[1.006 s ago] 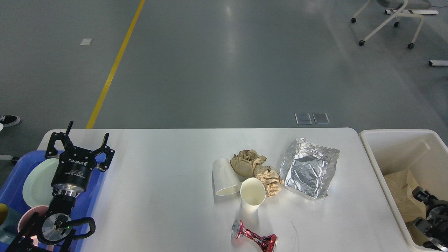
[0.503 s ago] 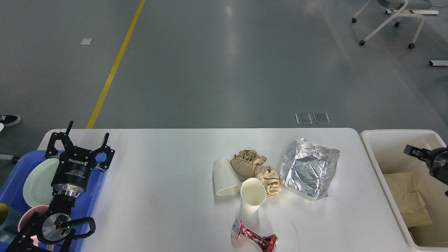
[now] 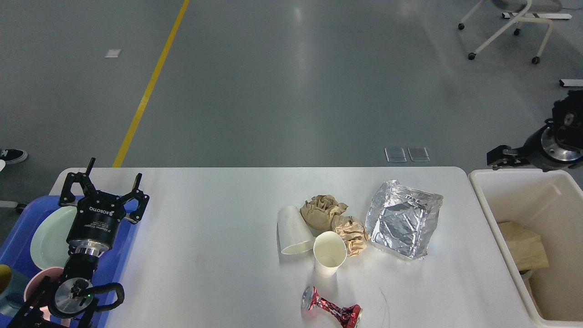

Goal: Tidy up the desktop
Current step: 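Raise the right gripper out of the bin toward the foil wrapper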

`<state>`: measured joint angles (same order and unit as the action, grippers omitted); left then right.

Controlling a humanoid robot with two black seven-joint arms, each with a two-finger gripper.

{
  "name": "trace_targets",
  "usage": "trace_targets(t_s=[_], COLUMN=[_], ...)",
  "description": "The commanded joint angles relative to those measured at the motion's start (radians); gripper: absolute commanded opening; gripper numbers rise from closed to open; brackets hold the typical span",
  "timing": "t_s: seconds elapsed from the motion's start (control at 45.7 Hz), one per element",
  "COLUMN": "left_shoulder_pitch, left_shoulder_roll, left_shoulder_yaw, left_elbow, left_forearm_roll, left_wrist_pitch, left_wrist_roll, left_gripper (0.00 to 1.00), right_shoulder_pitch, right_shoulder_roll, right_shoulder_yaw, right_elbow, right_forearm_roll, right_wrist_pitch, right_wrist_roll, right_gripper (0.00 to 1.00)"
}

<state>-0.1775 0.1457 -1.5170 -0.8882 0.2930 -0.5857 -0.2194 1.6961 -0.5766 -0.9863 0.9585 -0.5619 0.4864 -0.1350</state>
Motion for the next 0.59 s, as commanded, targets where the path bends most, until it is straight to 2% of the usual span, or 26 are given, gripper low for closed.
trace_targets(t_s=[0.0, 0.284, 0.569], left_shoulder_pitch=[0.000, 0.001, 0.001], left_shoulder_roll=[0.000, 0.000, 0.000], left_shoulder_yaw=[0.000, 0.000, 0.000], left_elbow=[0.000, 0.000, 0.000], left_forearm_roll=[0.000, 0.000, 0.000], left_wrist_pitch=[0.000, 0.001, 0.001], left_wrist_roll=[0.000, -0.001, -0.001], left_gripper=[0.96, 0.96, 0.96], right_shoulder_pitch=[0.121, 0.467, 0.734], right_shoulder_roll=[0.058, 0.161, 0.204], right_shoulder_yaw=[-0.046, -0.184, -0.195], right_elbow=[0.080, 0.269, 0.591], right_forearm_roll=[0.011, 0.293, 0.460], right_wrist_pitch=[0.101, 0.333, 0.376], right_wrist_roll=[0.000, -0.001, -0.001], right_gripper=[1.00, 1.00, 1.00])
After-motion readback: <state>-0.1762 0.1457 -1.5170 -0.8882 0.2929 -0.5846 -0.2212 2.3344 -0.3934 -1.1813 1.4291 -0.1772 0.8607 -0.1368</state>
